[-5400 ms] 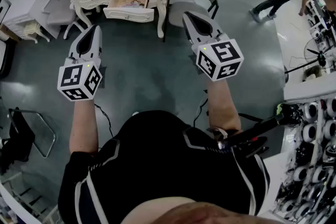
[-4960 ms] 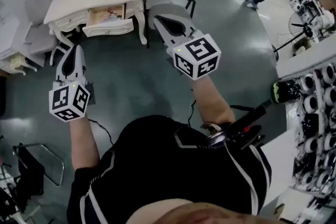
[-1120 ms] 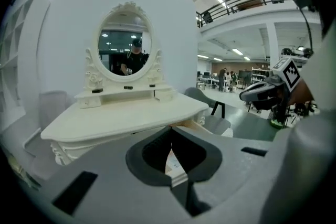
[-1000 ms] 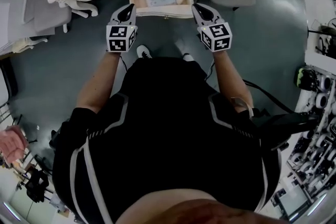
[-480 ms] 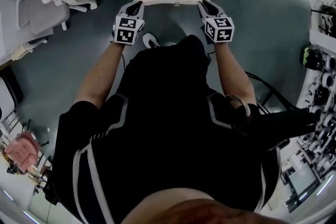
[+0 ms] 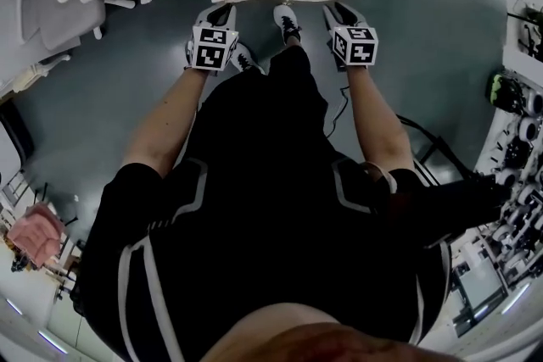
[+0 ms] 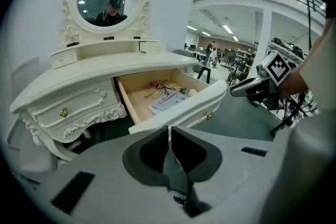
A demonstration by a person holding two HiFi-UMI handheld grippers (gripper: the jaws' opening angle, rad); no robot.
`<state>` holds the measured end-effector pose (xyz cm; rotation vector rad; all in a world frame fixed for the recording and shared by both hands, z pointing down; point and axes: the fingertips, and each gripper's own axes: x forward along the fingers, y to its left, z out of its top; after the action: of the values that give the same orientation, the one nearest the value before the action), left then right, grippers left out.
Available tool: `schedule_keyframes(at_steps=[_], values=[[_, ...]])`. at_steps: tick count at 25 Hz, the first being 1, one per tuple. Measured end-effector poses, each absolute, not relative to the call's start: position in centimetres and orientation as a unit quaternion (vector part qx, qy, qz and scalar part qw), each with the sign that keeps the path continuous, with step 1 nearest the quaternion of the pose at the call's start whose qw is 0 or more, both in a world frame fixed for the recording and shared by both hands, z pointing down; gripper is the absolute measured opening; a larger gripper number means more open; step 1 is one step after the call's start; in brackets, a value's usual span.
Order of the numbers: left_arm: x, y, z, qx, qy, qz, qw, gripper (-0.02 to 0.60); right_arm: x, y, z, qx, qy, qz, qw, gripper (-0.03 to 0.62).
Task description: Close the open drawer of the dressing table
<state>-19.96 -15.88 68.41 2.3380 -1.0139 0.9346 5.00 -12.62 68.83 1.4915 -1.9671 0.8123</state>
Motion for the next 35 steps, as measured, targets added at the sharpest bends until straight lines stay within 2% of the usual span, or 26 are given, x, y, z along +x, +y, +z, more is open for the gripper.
schedule_keyframes(at_steps=[10, 12, 21, 35], values=[[-18.8, -17.0, 71.0, 0.824, -0.371, 0.356, 0.238, 0.006, 3.6, -13.8, 71.6, 0.521, -0.736, 0.293, 0.318, 0.129], [-18.8, -17.1, 71.3, 0.821, -0.373, 0.360, 0.238, 0.006, 3.8, -14.0, 71.7, 0.526, -0.735, 0.295, 0.312, 0.100], [-18.4, -19.5, 71.0, 0.808, -0.406, 0.341, 0.257, 0.005, 4.2, -16.1, 71.4, 0.530, -0.736, 0.313, 0.283, 0.100], [-17.4, -23.3, 71.0, 0.802, -0.420, 0.328, 0.269, 0.005, 4.3, -20.1, 71.3, 0.510, -0.749, 0.311, 0.285, 0.087]])
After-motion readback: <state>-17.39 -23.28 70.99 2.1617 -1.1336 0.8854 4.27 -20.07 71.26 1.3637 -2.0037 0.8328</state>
